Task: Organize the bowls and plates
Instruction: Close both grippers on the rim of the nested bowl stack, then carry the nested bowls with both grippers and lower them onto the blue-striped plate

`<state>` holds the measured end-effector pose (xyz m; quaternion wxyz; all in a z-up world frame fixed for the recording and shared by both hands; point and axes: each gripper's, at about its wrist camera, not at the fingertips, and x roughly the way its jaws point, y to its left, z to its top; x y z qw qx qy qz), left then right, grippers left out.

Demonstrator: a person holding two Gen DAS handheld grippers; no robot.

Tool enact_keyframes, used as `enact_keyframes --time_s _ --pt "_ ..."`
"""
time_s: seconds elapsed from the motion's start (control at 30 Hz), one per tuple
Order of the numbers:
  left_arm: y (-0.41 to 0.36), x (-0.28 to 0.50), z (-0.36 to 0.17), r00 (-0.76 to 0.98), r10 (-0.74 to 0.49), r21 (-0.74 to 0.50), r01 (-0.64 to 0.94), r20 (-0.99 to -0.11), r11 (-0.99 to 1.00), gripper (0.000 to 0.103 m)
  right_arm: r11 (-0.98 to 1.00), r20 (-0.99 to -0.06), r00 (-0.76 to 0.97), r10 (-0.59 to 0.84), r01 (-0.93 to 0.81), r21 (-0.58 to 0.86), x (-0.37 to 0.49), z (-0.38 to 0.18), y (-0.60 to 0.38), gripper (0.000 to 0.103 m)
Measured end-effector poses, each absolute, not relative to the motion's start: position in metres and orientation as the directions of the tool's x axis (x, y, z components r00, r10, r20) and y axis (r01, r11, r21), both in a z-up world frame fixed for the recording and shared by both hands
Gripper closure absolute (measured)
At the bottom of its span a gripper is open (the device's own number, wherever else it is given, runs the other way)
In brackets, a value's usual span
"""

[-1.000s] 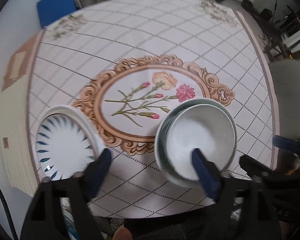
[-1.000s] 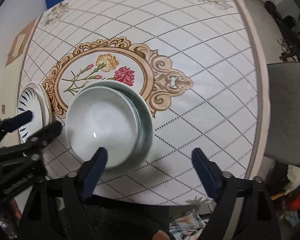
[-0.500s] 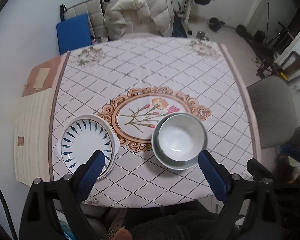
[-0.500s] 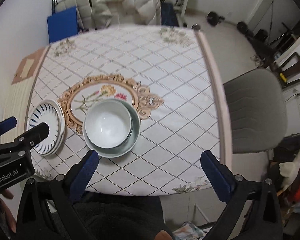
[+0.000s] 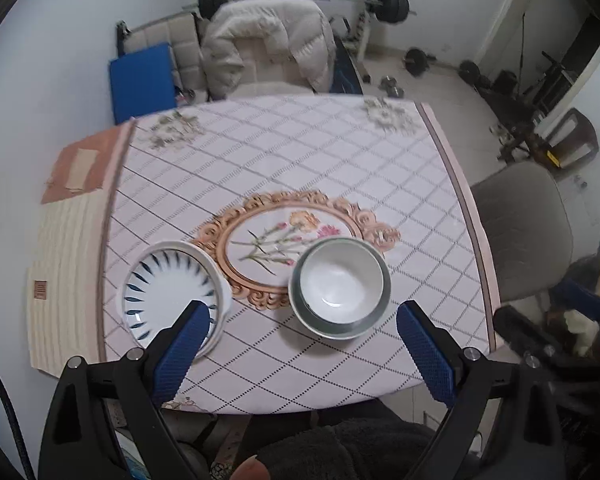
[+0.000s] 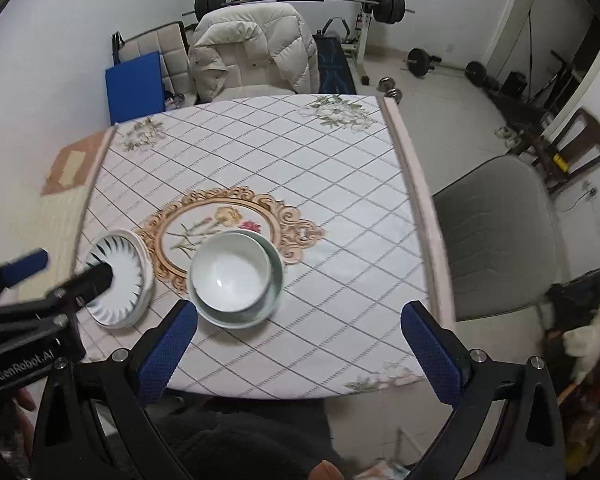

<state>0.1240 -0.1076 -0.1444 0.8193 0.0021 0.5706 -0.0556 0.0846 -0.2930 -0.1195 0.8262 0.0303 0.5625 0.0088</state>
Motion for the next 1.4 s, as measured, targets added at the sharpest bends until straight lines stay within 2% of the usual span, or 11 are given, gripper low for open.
enact_keyframes --time_s 0.13,0.4,0.53,0.8,0.97,1.0,1.07,1.13,1.17,1.2,1.4 --pt "-0.100 0.147 -0.176 0.299 -0.113 -0.087 0.100 -0.947 0.991 0.007 0.979 -0.942 0.288 0.174 0.053 0.197 0.109 -0.165 -0.313 0.000" --pt "-0.090 0.197 -0.283 0.073 -0.234 -0.232 0.034 -0.970 0.972 0.007 0.902 -0.914 0.111 0.391 0.151 0.404 0.160 -0.298 -0.346 0.000" --pt "-0.090 0.210 -0.327 -0.019 -0.312 -0.311 -0.046 -0.950 0.949 0.007 0.879 -0.894 0.035 0.447 0.166 0.446 0.177 -0.341 -0.343 0.000" --pt "-0.098 0.227 -0.377 -0.112 -0.394 -0.391 -0.053 -0.912 0.919 0.007 0.850 -0.850 -0.070 0.521 0.134 0.510 0.202 -0.399 -0.322 0.000" --pt "-0.101 0.234 -0.389 -0.139 -0.422 -0.421 -0.040 -0.896 0.906 0.027 0.828 -0.822 -0.105 0.560 0.120 0.548 0.212 -0.419 -0.312 0.000" --pt "-0.102 0.235 -0.390 -0.141 -0.414 -0.415 -0.025 -0.899 0.910 0.027 0.822 -0.815 -0.113 0.569 0.113 0.558 0.215 -0.424 -0.309 0.003" --pt "-0.102 0.236 -0.393 -0.149 -0.399 -0.402 -0.008 -0.905 0.915 0.036 0.810 -0.800 -0.132 0.586 0.117 0.574 0.218 -0.432 -0.305 0.009" --pt "-0.099 0.236 -0.397 -0.156 -0.382 -0.387 -0.001 -0.911 0.922 0.045 0.801 -0.786 -0.154 0.598 0.128 0.585 0.222 -0.441 -0.301 0.020" --pt "-0.098 0.237 -0.398 -0.156 -0.376 -0.381 -0.004 -0.913 0.925 0.050 0.793 -0.775 -0.166 0.610 0.134 0.595 0.223 -0.445 -0.298 0.030" --pt "-0.095 0.237 -0.399 -0.155 -0.383 -0.385 -0.013 -0.911 0.923 0.051 0.785 -0.764 -0.183 0.619 0.139 0.603 0.223 -0.450 -0.294 0.037" --pt "-0.091 0.234 -0.394 -0.139 -0.373 -0.375 -0.014 -0.917 0.927 0.054 0.806 -0.781 -0.206 0.590 0.090 0.585 0.226 -0.453 -0.279 0.042"
